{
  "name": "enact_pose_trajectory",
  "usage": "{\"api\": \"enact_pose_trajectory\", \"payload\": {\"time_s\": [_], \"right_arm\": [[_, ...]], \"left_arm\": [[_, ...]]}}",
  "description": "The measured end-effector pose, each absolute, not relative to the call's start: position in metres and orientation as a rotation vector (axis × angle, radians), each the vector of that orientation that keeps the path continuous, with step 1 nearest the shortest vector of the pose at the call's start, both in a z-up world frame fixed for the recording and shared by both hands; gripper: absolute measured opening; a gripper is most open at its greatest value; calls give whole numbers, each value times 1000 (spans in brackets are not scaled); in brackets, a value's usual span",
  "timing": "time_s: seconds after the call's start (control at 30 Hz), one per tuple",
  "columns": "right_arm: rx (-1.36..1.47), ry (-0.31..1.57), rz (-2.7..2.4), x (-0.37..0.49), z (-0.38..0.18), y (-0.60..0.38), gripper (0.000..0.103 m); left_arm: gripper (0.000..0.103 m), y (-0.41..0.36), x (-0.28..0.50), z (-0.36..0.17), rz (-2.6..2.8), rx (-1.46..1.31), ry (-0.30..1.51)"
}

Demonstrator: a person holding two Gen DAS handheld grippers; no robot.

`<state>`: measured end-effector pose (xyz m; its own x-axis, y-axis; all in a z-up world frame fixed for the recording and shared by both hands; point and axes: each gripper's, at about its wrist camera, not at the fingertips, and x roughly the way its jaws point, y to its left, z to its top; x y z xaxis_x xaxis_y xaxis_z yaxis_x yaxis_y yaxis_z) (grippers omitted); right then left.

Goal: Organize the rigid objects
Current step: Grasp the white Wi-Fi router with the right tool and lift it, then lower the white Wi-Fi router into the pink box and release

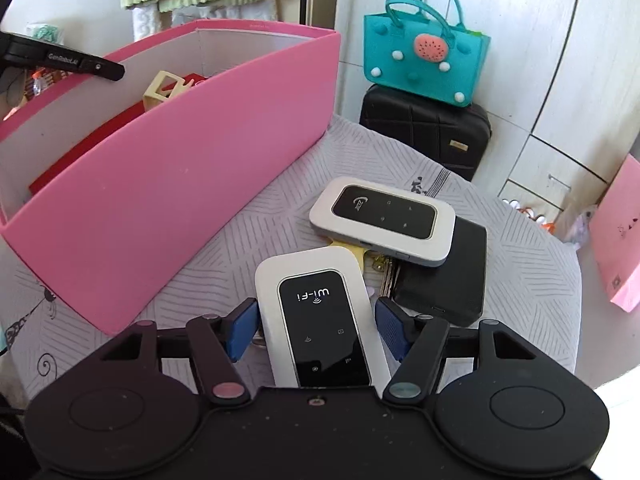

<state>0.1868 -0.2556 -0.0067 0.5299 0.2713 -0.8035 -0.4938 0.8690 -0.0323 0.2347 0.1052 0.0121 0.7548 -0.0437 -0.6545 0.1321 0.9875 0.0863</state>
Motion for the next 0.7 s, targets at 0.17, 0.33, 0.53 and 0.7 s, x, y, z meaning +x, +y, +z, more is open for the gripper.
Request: {"api": "enact_pose_trajectory", "payload": {"time_s": [0.17,0.33,0.53,0.7], "right_arm": [[-269,902,459,184,-13,-258,70],[-228,892,440,183,-11,-262,67],[-175,841,424,180,9,-268,66],[-114,774,385,184,29,-273,66]], "left_arm": [[5,105,234,12,-96,130,710],[5,106,234,12,-97,128,710],[5,106,235,12,-97,127,710],[5,106,235,12,-97,123,710]]}}
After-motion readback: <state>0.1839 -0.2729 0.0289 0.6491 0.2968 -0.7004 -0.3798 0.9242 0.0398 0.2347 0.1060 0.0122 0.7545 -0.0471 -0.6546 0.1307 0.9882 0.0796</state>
